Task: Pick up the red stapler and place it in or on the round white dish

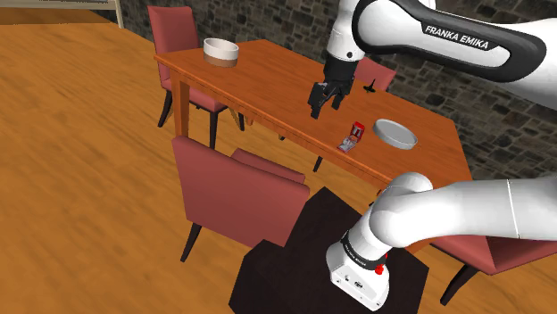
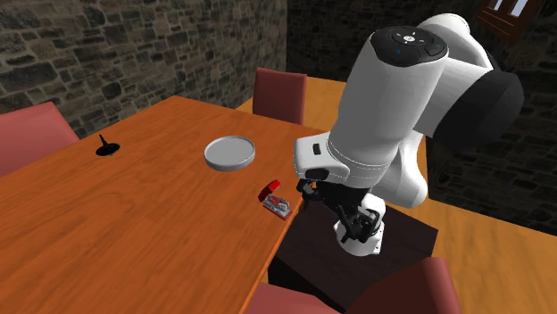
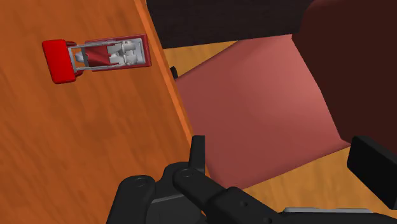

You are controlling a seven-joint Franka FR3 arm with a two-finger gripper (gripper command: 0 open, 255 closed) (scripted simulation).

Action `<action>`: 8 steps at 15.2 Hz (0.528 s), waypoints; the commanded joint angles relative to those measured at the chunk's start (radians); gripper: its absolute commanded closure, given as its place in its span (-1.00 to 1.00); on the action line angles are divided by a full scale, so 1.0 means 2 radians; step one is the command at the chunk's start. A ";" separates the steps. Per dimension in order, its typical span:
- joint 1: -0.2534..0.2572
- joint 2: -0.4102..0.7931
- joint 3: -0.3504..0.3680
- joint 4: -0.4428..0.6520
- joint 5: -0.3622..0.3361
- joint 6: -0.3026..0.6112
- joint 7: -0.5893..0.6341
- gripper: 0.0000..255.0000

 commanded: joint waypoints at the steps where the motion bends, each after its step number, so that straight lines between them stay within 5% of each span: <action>1: 0.000 0.000 0.000 0.000 0.000 0.000 0.000 -1.00; 8: -0.069 -0.016 -0.027 -0.040 -0.065 0.026 0.047 -1.00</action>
